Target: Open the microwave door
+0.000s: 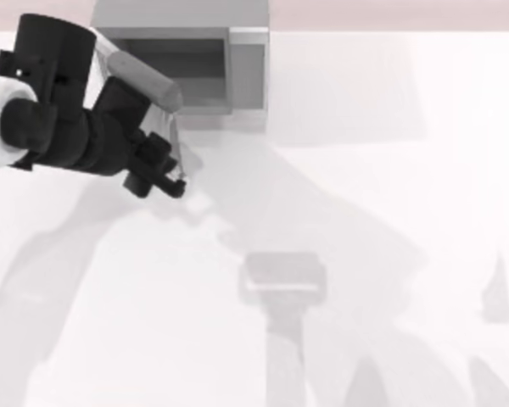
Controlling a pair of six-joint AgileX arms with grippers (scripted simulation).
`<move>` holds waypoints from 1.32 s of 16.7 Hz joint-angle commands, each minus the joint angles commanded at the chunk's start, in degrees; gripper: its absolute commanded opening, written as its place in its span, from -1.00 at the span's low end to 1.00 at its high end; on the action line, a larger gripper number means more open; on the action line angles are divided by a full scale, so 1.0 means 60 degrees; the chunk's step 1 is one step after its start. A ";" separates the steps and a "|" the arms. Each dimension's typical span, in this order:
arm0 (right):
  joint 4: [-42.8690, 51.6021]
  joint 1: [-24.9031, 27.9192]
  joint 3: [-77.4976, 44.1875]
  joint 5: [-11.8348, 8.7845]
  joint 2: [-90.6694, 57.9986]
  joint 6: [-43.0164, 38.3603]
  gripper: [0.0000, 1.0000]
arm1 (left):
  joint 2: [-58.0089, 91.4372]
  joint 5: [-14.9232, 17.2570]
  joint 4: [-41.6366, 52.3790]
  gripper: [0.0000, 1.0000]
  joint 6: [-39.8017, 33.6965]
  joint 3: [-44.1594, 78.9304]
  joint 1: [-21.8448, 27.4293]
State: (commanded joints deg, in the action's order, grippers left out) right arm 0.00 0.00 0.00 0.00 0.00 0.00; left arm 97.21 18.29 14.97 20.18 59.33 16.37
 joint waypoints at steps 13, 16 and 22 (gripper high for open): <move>0.0000 0.0000 0.0000 0.0000 0.0000 0.0000 1.00 | 0.0000 0.0000 0.0000 -1.00 0.0000 0.0000 0.0000; 0.0000 0.0000 0.0000 0.0000 0.0000 0.0000 1.00 | 0.0008 0.0144 0.0078 -1.00 0.0091 -0.0030 -0.0005; 0.0000 0.0000 0.0000 0.0000 0.0000 0.0000 1.00 | -0.0076 0.0638 0.0366 -1.00 0.0922 -0.0027 -0.0405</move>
State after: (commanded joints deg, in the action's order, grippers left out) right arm 0.00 0.00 0.00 0.00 0.00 0.00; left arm 96.75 22.12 17.16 25.71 59.17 13.94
